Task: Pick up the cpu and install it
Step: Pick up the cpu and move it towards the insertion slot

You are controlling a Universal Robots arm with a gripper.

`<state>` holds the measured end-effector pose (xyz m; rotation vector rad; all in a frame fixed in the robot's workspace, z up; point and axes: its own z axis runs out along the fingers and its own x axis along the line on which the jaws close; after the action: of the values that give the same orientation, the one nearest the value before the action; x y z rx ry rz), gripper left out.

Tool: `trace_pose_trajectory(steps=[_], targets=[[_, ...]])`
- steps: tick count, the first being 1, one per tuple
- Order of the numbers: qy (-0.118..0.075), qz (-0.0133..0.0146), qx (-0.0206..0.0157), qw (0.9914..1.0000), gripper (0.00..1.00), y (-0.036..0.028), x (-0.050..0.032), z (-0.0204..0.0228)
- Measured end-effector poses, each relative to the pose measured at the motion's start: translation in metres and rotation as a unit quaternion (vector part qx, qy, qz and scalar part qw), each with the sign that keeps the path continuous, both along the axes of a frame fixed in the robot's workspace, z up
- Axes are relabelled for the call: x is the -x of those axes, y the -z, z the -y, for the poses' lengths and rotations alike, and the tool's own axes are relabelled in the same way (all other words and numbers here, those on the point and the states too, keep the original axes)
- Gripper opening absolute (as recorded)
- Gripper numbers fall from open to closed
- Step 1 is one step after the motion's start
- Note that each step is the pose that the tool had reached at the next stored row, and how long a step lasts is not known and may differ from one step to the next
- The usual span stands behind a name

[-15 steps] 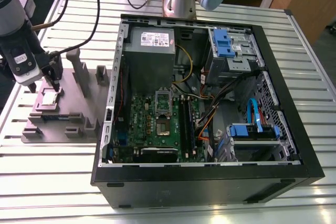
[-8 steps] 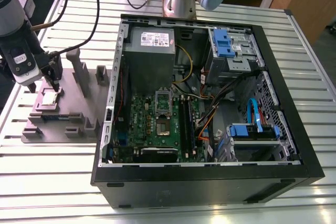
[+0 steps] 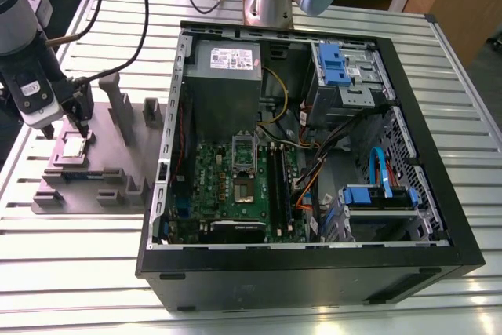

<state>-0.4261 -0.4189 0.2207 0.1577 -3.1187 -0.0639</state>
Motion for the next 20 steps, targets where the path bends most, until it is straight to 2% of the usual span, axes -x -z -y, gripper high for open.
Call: trace_pose_trajectory(steps=[3, 5, 8, 11, 16, 20], targets=[[-0.012, -0.0001, 0.0001, 0.99993, 0.66, 0.0028, 0.0006, 0.0002], [-0.013, 0.0, 0.0, 0.99992, 0.66, 0.0065, 0.0018, -0.0001], [-0.008, -0.0001, 0.0014, 0.99997, 0.66, 0.0119, 0.0038, -0.003], [0.004, -0.0002, 0.0037, 0.99999, 0.66, 0.0173, 0.0057, -0.0034], [0.007, -0.0001, 0.0035, 0.99997, 0.66, 0.0258, 0.0067, -0.0034], [0.007, -0.0003, 0.0013, 0.99998, 0.66, 0.0266, 0.0067, -0.0033]])
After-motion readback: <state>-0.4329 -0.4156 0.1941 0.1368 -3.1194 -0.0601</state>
